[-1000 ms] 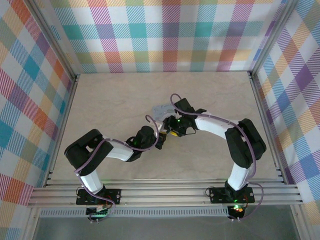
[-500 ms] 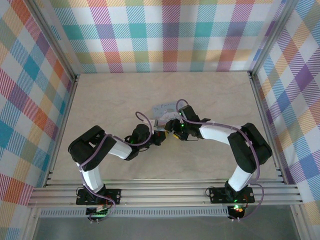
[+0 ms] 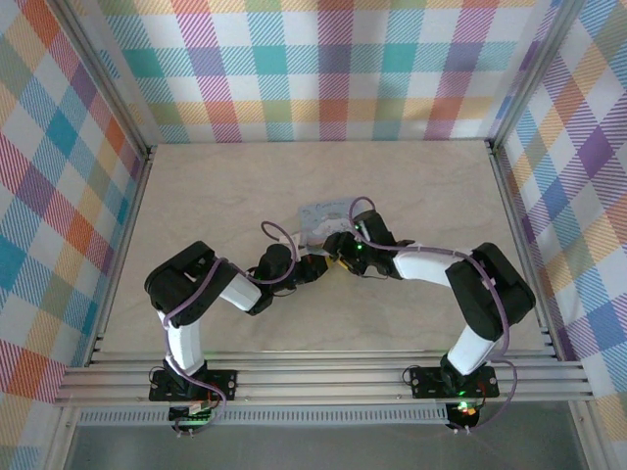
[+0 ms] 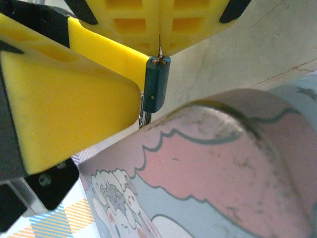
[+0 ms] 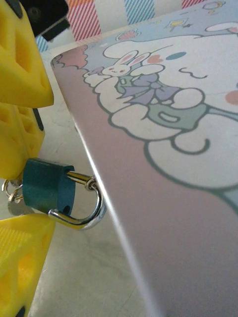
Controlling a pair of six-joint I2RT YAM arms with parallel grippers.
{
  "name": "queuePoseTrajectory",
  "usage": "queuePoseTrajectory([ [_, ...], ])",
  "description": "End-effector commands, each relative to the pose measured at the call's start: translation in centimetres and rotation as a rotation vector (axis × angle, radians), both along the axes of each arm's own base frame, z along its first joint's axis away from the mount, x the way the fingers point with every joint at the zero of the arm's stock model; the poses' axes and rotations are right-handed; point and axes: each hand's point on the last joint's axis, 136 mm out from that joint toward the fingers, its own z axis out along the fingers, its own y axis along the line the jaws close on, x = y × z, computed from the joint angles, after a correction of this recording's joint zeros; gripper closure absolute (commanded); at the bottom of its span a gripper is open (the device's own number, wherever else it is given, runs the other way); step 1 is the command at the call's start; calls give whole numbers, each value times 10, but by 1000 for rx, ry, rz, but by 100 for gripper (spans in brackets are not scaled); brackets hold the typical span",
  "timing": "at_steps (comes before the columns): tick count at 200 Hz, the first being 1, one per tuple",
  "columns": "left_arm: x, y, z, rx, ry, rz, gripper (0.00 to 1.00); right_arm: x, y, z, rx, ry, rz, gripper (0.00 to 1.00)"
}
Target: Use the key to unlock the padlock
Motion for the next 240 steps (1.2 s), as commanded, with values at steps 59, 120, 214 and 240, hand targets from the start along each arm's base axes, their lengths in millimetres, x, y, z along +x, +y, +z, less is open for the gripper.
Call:
queuePoseTrajectory([
  [59,8,2,16,-209,89,84,100,-12,-8,-1,71,13,-74,50],
  [120,9,1,27,-253,111,94,100,-7,-4,3,105,-11,-78,55],
  [214,10,-4,24,-295,141,84,100,1,4,10,123,-52,-52,84],
  [240,10,-6,24,-305,144,81,100,2,5,12,125,-63,-46,90],
])
